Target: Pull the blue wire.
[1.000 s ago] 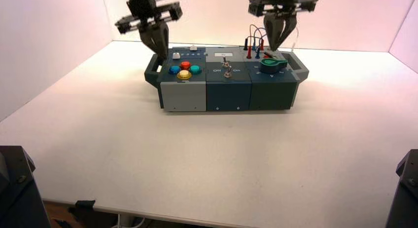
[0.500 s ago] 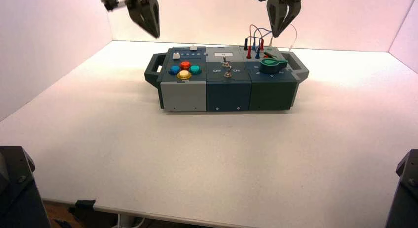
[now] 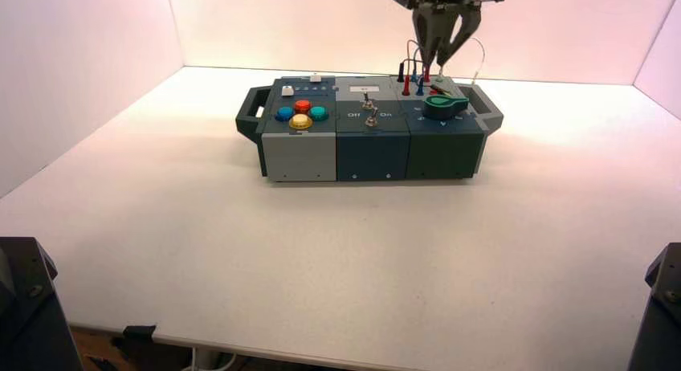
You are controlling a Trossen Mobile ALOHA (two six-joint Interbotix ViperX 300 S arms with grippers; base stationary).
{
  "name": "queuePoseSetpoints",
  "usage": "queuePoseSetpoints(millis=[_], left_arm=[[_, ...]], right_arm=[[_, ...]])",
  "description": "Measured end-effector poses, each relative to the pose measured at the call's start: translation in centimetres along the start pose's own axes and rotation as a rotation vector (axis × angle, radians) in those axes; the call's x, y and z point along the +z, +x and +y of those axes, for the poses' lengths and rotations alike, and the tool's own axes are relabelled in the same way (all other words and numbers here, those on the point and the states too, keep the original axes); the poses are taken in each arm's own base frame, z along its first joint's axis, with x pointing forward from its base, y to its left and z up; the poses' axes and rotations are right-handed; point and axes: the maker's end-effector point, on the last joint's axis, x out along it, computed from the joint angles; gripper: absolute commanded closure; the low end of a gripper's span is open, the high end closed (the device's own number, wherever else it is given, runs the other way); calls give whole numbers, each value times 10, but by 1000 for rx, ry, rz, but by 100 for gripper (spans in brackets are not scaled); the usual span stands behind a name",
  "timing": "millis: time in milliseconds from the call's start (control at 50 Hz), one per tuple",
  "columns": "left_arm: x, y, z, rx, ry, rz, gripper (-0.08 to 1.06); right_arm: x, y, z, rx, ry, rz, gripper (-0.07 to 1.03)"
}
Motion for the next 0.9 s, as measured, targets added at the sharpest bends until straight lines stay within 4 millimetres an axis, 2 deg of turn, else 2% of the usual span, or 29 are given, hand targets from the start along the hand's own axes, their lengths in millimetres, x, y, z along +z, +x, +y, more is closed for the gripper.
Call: queuePoseSetpoints(millis=[180, 340, 520, 740, 900], left_arm=[[-10, -17, -4, -7, 8, -20, 83], [-20, -31, -6, -10, 14, -44, 83], [-22, -44, -9, -14, 21, -81, 83], [-21, -49, -11, -17, 26, -94, 83], [-24, -51, -11, -17, 27, -95, 83]], right_arm=[[-1, 8, 1, 0, -3, 14, 50], [0, 18, 0, 0, -2, 25, 50], [9, 30, -1, -3, -5, 29, 54], [25, 33, -4, -6, 0, 11, 50], [29, 36, -12, -9, 16, 14, 50]])
